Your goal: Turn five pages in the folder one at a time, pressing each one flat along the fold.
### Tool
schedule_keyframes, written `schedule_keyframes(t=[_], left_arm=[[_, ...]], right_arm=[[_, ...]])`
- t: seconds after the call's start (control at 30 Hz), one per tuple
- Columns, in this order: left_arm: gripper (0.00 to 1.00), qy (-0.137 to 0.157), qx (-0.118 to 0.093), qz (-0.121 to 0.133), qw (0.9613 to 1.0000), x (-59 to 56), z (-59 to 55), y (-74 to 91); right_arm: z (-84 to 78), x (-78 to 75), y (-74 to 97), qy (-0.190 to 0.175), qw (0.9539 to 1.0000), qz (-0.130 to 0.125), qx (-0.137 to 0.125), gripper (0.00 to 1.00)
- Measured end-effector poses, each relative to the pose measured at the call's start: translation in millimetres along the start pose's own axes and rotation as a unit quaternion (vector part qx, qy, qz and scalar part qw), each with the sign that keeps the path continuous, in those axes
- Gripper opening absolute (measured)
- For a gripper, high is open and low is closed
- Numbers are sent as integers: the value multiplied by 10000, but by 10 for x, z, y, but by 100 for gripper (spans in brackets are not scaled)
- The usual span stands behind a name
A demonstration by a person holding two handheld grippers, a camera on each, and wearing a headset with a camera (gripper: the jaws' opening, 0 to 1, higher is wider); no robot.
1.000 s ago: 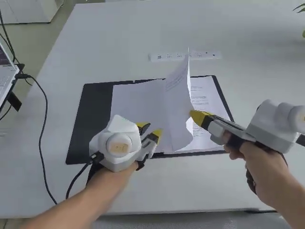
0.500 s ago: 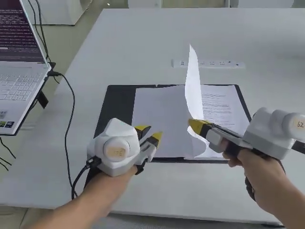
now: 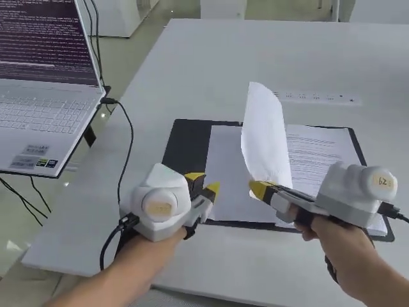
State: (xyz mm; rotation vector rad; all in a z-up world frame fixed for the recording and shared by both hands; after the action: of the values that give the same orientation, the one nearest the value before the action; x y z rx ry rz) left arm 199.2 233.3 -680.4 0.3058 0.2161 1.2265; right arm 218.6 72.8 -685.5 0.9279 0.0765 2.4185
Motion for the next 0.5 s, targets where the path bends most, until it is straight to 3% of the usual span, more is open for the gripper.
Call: schedule_keyframes(t=[0.5], left_arm=[[15,77,277,187,9994,248,-236,97]], right_arm=[[-295,-117,-499,-142,9981,126,583,0]])
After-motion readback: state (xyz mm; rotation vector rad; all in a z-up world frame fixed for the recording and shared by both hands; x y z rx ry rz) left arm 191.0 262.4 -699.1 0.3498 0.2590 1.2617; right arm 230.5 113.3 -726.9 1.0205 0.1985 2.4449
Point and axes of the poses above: the centre of the closed fingertips' face, and the gripper's own axes: y roughly backward along the fingers, x roughly to its left, z roughly out of its top, the point moved 8 cm from there along y, roughly backward along the fingers, and after that the axes turned 6 degrees about z, right-handed, at the moved point
